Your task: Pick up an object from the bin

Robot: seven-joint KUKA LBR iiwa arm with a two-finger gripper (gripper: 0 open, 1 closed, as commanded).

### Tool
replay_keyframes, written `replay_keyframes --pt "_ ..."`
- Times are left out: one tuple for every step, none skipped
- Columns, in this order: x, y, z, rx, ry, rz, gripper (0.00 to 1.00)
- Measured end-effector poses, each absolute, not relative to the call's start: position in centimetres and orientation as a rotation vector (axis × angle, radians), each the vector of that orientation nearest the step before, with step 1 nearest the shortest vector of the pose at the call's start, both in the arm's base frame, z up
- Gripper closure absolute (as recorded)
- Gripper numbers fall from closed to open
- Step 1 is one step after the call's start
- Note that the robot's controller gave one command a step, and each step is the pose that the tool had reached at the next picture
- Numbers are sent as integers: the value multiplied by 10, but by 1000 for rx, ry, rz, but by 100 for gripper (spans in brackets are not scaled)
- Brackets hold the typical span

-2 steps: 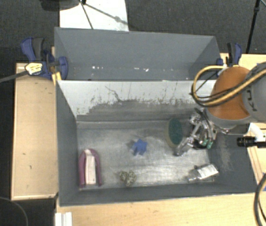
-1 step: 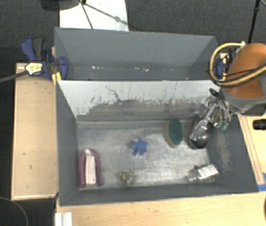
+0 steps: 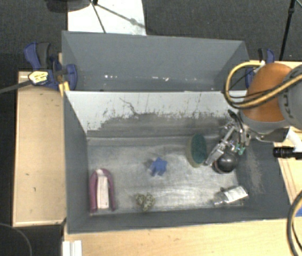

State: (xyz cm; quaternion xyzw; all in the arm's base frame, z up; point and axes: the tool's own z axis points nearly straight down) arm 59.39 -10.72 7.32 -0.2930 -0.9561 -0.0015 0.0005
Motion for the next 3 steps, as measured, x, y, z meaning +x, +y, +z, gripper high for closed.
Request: replay_keyframes --pt "583 -135 72 -397 -3120 1 0" --pt "582 -134 71 -396 -3117 -1 100" --pt "567 -143 235 -372 -3129 2 100"
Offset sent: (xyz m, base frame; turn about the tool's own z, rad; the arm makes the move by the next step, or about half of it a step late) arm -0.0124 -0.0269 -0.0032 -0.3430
